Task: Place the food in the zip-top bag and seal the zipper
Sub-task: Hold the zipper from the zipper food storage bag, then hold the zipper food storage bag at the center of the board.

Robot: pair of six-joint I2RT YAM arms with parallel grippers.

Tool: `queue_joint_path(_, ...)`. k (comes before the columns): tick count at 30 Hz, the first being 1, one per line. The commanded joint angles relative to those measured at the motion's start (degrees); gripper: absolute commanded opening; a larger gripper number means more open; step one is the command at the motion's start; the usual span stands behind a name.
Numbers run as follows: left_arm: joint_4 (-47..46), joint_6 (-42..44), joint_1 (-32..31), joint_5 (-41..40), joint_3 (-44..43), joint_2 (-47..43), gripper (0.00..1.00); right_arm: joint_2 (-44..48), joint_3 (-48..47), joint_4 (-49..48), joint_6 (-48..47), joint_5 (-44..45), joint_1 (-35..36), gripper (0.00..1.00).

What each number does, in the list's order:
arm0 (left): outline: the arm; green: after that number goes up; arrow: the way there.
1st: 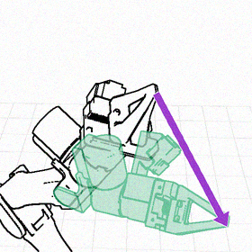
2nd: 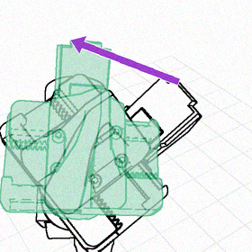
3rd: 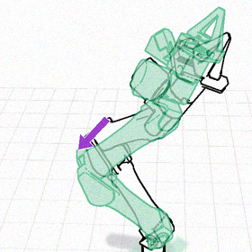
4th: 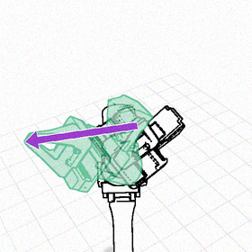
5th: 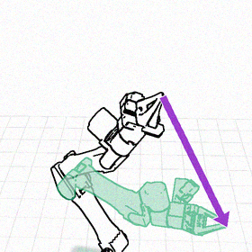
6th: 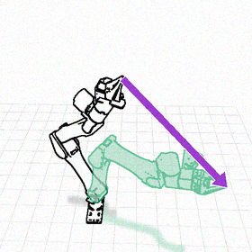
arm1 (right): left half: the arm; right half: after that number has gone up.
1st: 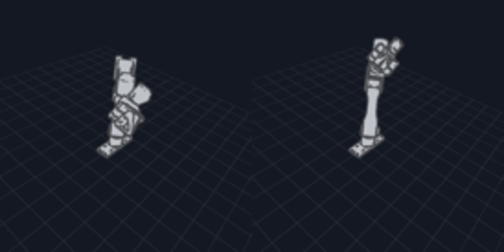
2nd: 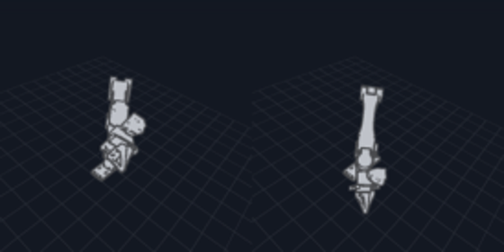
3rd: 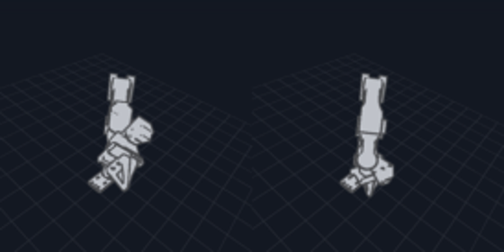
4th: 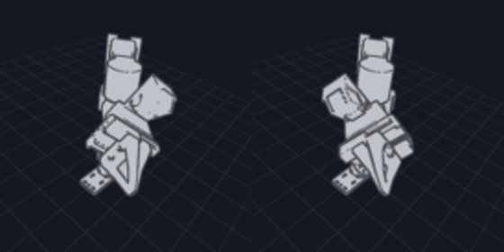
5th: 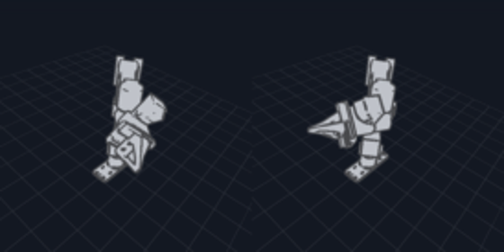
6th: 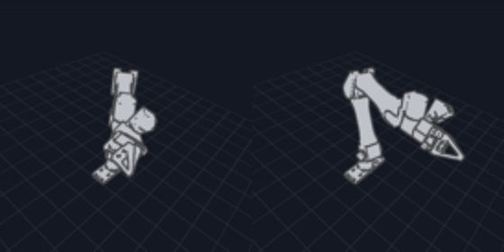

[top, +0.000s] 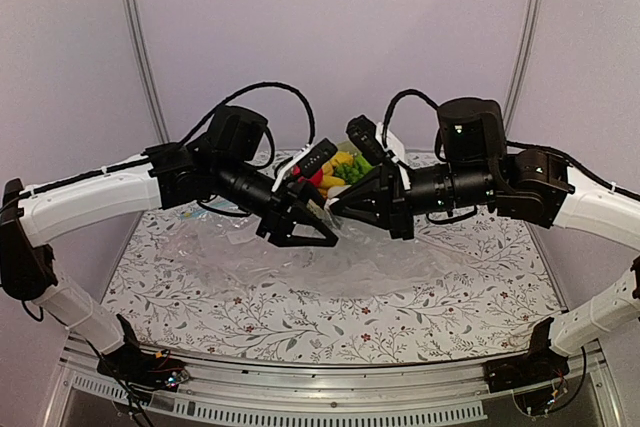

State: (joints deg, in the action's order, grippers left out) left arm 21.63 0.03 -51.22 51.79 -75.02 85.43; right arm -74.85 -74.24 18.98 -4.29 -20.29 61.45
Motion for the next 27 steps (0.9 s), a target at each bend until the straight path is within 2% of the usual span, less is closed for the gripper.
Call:
queue_joint_path(1,-6.77,-2.57,-0.19,-7.85,3.45,-4.06,0.52,0.87,1.02,-1.75,1.46,1.39,0.25,0.00)
queue_joint_path(3,-8.28,-2.82,-0.19,-9.54,4.64,-5.33,0.47,0.77,1.11,-1.70,1.61,1.39,0.30,0.00)
queue_joint_path(5,-8.53,-2.60,-0.19,-10.39,5.03,-5.86,0.46,0.77,1.07,-1.71,1.72,1.49,0.26,0.00)
queue_joint_path(10,-8.65,-3.24,-0.22,-9.31,4.71,-5.26,0.53,0.54,1.00,-1.70,1.79,1.91,0.25,0.00)
queue_joint_path(13,-9.09,-3.78,-0.19,-8.78,4.71,-4.93,0.52,0.12,0.85,-1.70,1.79,2.00,0.29,0.00)
queue_joint_path(19,-10.15,-4.61,-0.19,-8.87,5.10,-4.92,0.45,-0.59,0.74,-1.74,1.75,2.12,0.30,0.00)
queue_joint_path(24,-10.38,-4.78,-0.24,-8.26,5.06,-4.57,0.30,-0.82,0.67,-1.73,1.72,2.57,0.25,0.00)
queue_joint_path(27,-10.21,-4.66,-0.20,-8.10,5.06,-4.48,0.27,-0.53,0.67,-1.73,1.66,3.29,0.29,0.00)
